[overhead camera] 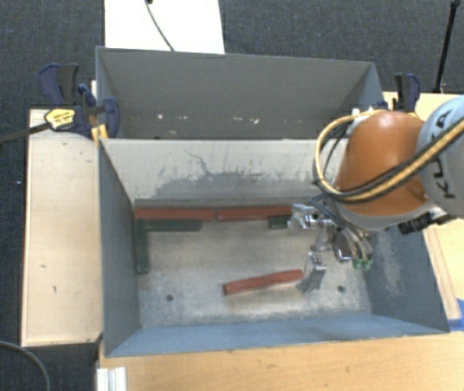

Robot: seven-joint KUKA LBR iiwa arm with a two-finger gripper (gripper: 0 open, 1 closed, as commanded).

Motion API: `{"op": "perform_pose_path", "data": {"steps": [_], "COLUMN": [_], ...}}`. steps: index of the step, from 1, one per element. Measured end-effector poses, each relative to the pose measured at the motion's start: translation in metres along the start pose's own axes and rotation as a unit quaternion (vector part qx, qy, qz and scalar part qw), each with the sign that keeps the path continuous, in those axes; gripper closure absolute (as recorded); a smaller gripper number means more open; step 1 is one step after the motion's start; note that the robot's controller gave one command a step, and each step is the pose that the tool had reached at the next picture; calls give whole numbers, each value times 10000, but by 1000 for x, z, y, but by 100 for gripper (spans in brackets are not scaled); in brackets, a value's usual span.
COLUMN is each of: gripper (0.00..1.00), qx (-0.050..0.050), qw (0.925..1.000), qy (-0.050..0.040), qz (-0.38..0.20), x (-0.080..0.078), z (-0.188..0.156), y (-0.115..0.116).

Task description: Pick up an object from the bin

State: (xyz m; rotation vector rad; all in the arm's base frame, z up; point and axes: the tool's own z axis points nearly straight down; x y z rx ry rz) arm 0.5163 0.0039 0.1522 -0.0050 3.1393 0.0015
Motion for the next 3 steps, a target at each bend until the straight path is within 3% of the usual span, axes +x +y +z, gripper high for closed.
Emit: {"op": "perform_pose_path", "data": {"steps": [1,2,3], "gripper": [0,100,100], "qx": [-1,-1,8], "qw": [9967,9967,9903], "qy": [34,12,-44], "qz": [-817,-808,-1388], "x": [-13,-14,-23], "z": [85,82,-79], "y": [6,6,9]}}
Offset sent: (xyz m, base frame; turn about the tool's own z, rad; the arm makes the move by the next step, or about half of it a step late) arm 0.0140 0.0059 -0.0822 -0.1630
